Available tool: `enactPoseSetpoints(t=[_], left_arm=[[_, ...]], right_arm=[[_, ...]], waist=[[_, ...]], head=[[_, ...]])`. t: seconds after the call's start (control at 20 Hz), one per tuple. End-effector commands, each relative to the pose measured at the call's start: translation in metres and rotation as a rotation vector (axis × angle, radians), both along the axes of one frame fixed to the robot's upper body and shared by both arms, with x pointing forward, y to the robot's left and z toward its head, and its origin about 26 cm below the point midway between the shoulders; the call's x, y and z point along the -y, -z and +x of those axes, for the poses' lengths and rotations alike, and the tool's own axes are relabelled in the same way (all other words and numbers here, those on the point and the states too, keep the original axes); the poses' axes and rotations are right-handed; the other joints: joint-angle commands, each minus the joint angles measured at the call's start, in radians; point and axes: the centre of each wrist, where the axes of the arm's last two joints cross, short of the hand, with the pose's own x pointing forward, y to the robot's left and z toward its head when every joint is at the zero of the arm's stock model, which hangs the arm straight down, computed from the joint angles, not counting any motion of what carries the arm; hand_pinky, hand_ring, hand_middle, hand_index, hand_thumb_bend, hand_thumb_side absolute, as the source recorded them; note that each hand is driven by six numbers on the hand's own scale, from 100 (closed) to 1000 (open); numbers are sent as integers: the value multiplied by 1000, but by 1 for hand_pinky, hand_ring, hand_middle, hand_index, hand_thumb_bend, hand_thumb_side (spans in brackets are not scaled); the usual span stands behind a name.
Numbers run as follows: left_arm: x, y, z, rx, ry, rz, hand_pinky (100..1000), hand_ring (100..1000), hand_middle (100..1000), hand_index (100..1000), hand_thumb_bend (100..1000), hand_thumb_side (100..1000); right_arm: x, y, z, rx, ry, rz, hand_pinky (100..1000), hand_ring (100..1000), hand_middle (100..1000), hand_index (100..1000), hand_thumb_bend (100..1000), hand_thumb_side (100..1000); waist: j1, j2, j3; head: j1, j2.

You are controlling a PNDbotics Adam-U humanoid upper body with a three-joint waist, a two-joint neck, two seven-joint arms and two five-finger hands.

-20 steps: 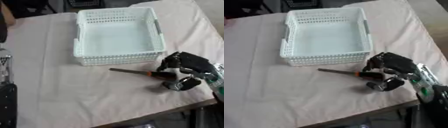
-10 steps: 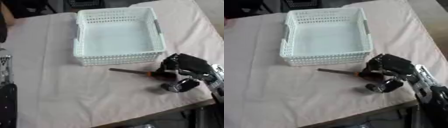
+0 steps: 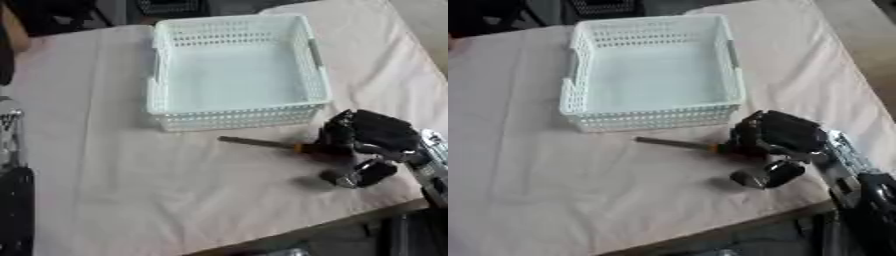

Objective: Pick up objects on the table and place them in the box.

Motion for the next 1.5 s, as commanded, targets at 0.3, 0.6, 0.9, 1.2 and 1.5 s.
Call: enactPoseSetpoints(t=[0.3, 0.6, 0.9, 1.2, 1.5], left_arm=[[3, -8, -3, 31, 18, -1, 682, 777, 821, 848, 168, 852], [3, -8, -3, 31, 17, -1, 682, 777, 821, 848, 168, 852], [3, -8, -3, 30, 18, 0, 682, 777, 821, 848, 168, 852], [3, -8, -3, 29, 20, -1, 682, 777, 821, 848, 168, 852], [4, -8, -3, 29, 22, -1, 682, 777, 821, 848, 168, 853]], right_arm=[[4, -10, 1, 35, 9, 8, 357, 492, 491, 713, 300, 628], [3, -19, 0, 53, 6, 52, 352, 489, 485, 713, 291, 612], [1, -33, -3, 67, 3, 99, 351, 488, 483, 713, 290, 606], [5, -35, -2, 52, 20, 87, 354, 490, 485, 711, 295, 611], [13, -33, 0, 47, 53, 65, 358, 493, 488, 709, 300, 615]], waist=[[-5, -12, 0], [-5, -12, -2], [-4, -13, -3], [-4, -13, -2], [-3, -12, 0]], head=[[-11, 0], [-9, 0], [-9, 0], [-9, 0], [-9, 0]])
